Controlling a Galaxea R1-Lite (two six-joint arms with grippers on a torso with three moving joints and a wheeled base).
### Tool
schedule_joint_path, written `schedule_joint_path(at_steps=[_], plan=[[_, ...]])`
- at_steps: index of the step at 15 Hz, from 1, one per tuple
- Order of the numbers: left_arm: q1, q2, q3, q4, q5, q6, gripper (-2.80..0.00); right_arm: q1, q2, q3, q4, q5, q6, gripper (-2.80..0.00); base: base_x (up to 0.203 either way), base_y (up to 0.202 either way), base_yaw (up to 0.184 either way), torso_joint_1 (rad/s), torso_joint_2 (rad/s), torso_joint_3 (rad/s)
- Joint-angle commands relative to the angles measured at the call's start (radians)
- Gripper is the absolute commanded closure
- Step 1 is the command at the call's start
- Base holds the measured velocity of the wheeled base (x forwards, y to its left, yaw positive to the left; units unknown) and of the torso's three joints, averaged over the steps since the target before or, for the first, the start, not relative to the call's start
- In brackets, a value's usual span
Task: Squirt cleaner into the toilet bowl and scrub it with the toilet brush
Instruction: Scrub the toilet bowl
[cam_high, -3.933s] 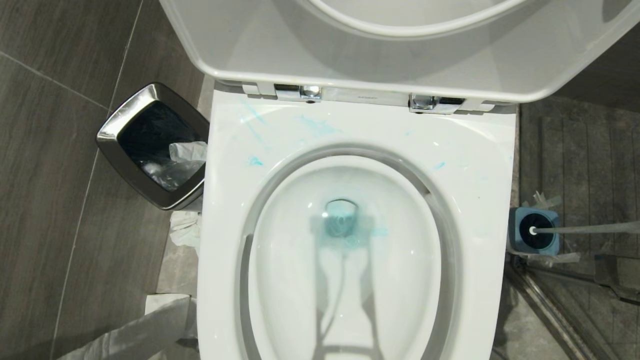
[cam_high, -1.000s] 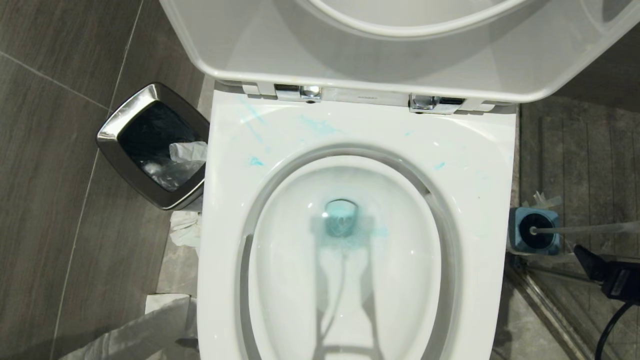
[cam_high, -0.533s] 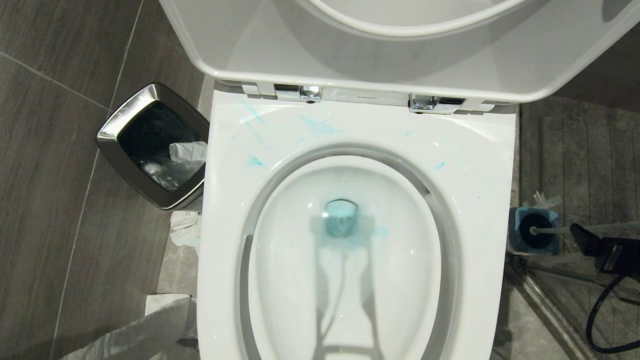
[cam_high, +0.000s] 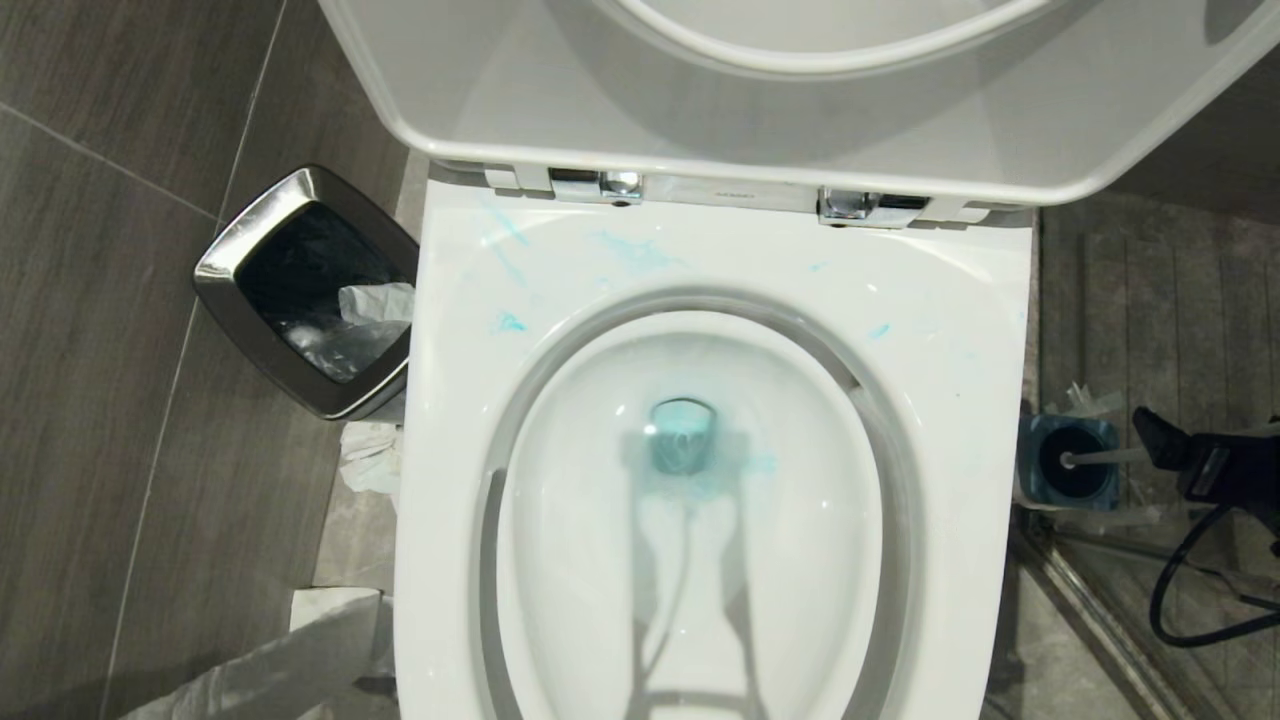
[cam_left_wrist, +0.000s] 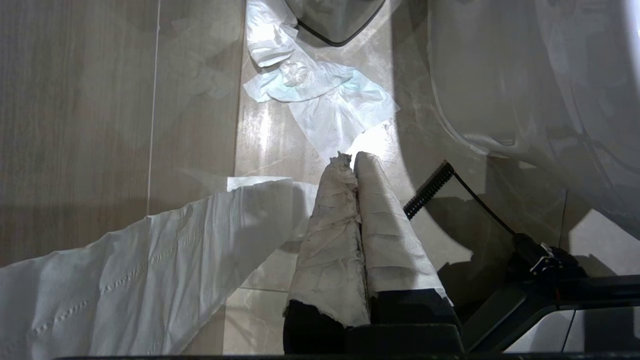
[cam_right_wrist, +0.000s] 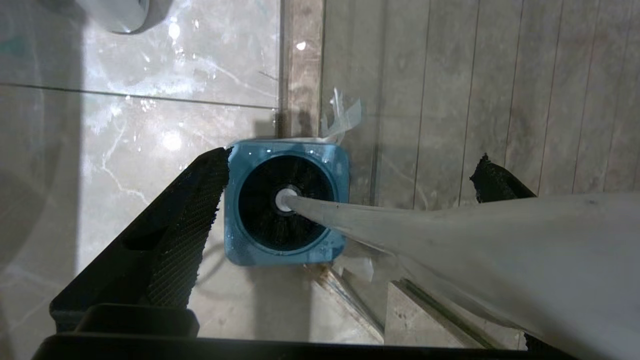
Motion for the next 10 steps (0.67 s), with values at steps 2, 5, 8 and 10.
schedule_joint_path(at_steps=[2, 5, 8, 10], plan=[[0.000, 0.002, 0.002, 0.000, 0.000, 0.000, 0.00, 0.002, 0.012, -0.007, -0.013, -0.001, 0.000, 0.00, 0.000, 0.000, 0.000, 0.000, 0.00, 0.000], [0.000, 0.002, 0.002, 0.000, 0.000, 0.000, 0.00, 0.002, 0.009, -0.004, -0.059, 0.004, -0.032, 0.00, 0.000, 0.000, 0.000, 0.000, 0.00, 0.000], [0.000, 0.002, 0.002, 0.000, 0.000, 0.000, 0.00, 0.002, 0.001, 0.002, -0.128, 0.023, -0.054, 0.00, 0.000, 0.000, 0.000, 0.000, 0.00, 0.000], [0.000, 0.002, 0.002, 0.000, 0.000, 0.000, 0.00, 0.002, -0.009, 0.008, -0.146, 0.049, -0.054, 0.00, 0.000, 0.000, 0.000, 0.000, 0.00, 0.000]])
